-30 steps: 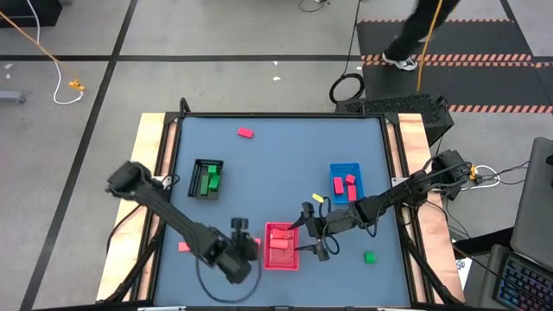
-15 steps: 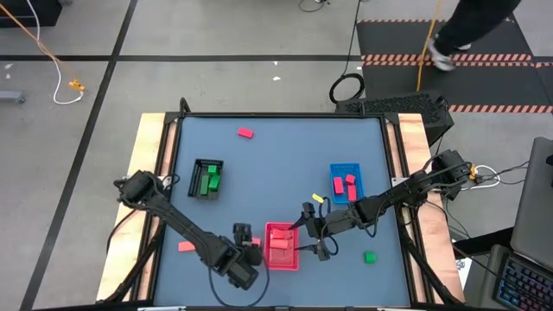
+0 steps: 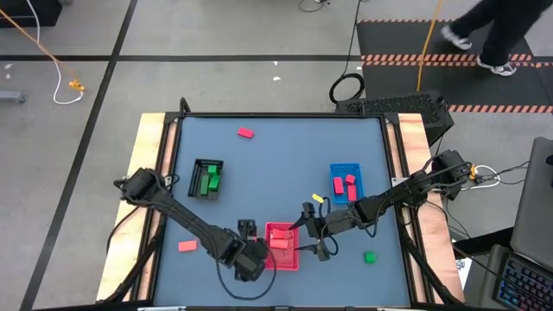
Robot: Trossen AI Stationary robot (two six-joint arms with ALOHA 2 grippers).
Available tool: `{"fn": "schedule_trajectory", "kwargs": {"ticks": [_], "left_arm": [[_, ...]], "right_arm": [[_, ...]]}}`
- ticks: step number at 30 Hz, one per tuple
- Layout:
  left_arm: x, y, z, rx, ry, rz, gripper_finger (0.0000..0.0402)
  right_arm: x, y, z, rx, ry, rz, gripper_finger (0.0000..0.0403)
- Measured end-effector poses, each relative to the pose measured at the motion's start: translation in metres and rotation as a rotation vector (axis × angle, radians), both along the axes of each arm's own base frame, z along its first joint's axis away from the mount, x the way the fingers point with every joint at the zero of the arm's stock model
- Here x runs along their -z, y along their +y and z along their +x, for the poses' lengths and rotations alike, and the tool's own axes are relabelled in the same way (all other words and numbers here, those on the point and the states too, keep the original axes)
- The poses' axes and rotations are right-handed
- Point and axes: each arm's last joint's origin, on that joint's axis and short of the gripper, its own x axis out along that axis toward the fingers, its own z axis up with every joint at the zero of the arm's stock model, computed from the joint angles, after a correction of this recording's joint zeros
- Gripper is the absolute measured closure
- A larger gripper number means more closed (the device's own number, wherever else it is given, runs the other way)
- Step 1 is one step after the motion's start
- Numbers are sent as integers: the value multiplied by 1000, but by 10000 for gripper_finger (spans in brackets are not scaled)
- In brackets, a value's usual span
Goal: Sort & place blocks by color
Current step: Put the orange block into the orange bin
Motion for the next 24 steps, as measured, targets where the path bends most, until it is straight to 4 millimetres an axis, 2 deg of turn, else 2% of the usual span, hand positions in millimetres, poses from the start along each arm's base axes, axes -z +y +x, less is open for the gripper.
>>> {"fn": "schedule_trajectory", "kwargs": {"ticks": [6,13,24], "left_arm": [[15,17,1,-28,49,-20,4],[34,17,3,11,1,-117,4],[38,27,7,52,-1,-90,4]], "right_arm": [[1,0,0,0,7,-3,96],[2,0,-1,-2,20,-14,96],[3,-1,-1,-2,28,-19,96]]}}
